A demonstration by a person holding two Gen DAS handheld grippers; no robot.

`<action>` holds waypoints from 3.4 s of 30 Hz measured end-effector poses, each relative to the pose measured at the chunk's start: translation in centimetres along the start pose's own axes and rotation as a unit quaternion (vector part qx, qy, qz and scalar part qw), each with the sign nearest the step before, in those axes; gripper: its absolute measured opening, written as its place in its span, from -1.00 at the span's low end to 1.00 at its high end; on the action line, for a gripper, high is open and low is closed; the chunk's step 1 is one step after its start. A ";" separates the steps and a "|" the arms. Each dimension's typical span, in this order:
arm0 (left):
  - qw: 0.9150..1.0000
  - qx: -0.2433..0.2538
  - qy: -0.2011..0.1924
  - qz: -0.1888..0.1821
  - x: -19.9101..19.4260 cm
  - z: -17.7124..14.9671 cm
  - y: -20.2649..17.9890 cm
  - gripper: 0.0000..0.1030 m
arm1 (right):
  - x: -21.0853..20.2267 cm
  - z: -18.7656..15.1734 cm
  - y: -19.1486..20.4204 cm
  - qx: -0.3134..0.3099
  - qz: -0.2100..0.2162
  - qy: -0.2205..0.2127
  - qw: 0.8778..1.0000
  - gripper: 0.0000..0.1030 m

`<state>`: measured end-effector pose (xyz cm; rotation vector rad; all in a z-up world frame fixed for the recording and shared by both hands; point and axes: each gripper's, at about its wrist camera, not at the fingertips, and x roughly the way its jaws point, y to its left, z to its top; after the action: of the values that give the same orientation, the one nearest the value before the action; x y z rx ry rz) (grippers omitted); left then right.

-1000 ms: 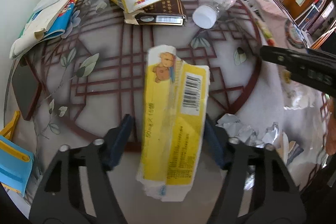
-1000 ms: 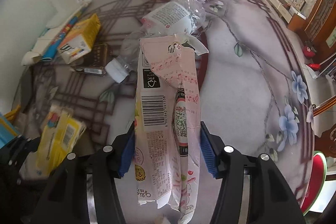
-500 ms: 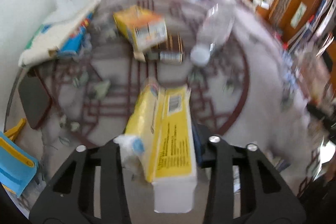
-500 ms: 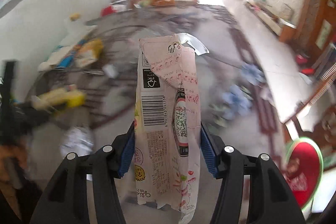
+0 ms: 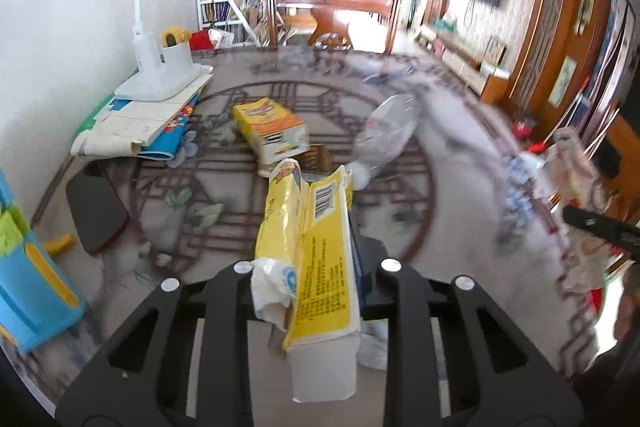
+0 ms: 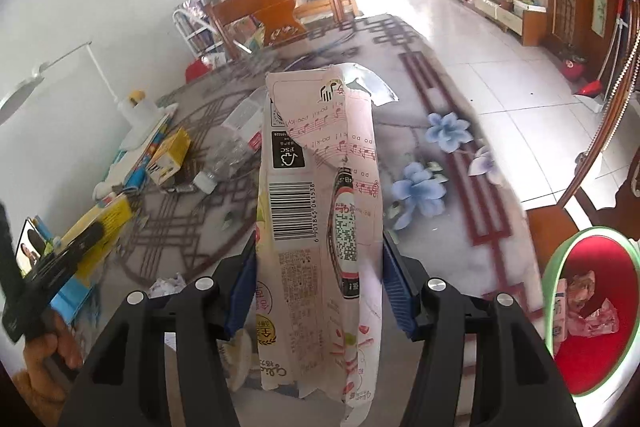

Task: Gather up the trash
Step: 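Carry the pink carton and yellow box toward the red bin, then open both grippers over the red bin to drop the carton and box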

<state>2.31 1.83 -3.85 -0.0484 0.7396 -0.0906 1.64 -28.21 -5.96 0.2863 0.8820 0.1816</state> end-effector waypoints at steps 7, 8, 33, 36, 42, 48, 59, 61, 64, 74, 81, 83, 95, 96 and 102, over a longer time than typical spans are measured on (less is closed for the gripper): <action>0.998 0.010 -0.026 -0.048 -2.4 0.3 -6.6 -0.51 | -2.3 -0.4 -2.8 0.010 -0.003 -0.023 1.000 0.06; 0.998 0.015 -0.033 -0.054 -2.8 0.6 -7.8 -0.51 | -2.7 -0.5 -3.3 0.014 -0.004 -0.028 1.000 0.06; 0.983 0.098 -0.016 -0.151 -2.6 -0.6 -22.5 -0.51 | -7.5 -2.5 -12.6 0.114 -0.025 -0.055 0.992 0.07; 0.980 0.106 -0.010 -0.166 -2.3 -0.8 -24.0 -0.51 | -7.6 -2.5 -13.2 0.127 -0.029 -0.058 0.990 0.07; 0.974 0.118 0.009 -0.192 -1.3 -1.2 -26.7 -0.50 | -8.5 -2.8 -15.8 0.165 -0.046 -0.064 0.983 0.08; 0.967 0.133 0.029 -0.217 -0.3 -1.9 -29.4 -0.50 | -10.2 -3.3 -19.5 0.213 -0.074 -0.078 0.971 0.09; 0.941 0.194 0.068 -0.268 1.3 -4.1 -37.4 -0.50 | -13.4 -5.1 -25.8 0.300 -0.140 -0.111 0.937 0.09; 0.936 0.210 0.069 -0.275 1.3 -4.7 -38.7 -0.50 | -13.7 -5.2 -26.2 0.305 -0.153 -0.111 0.934 0.09; 0.930 0.226 0.071 -0.280 1.2 -5.3 -40.3 -0.50 | -13.8 -5.4 -27.0 0.308 -0.167 -0.108 0.930 0.09; 0.925 0.234 0.094 -0.283 2.6 -6.2 -42.0 -0.49 | -14.0 -5.8 -28.0 0.316 -0.180 -0.104 0.926 0.11; 0.922 0.237 0.102 -0.289 2.9 -6.5 -42.6 -0.43 | -13.9 -5.6 -28.1 0.316 -0.183 -0.101 0.926 0.11; 0.921 0.239 0.102 -0.289 2.9 -6.6 -42.9 -0.43 | -13.8 -5.6 -28.1 0.315 -0.184 -0.101 0.926 0.11; 0.919 0.246 0.111 -0.287 3.2 -7.1 -43.2 -0.43 | -13.6 -5.5 -28.1 0.313 -0.188 -0.098 0.926 0.11; 0.919 0.245 0.112 -0.287 3.3 -7.1 -43.2 -0.43 | -13.6 -5.5 -28.1 0.313 -0.188 -0.097 0.926 0.11; 0.920 0.245 0.112 -0.286 3.4 -7.0 -43.4 -0.40 | -13.6 -5.5 -28.1 0.313 -0.189 -0.096 0.926 0.12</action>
<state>-2.74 -41.77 -8.02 0.2300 0.8956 -0.8515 -10.02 -57.62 -8.33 0.7071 0.7630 -0.4928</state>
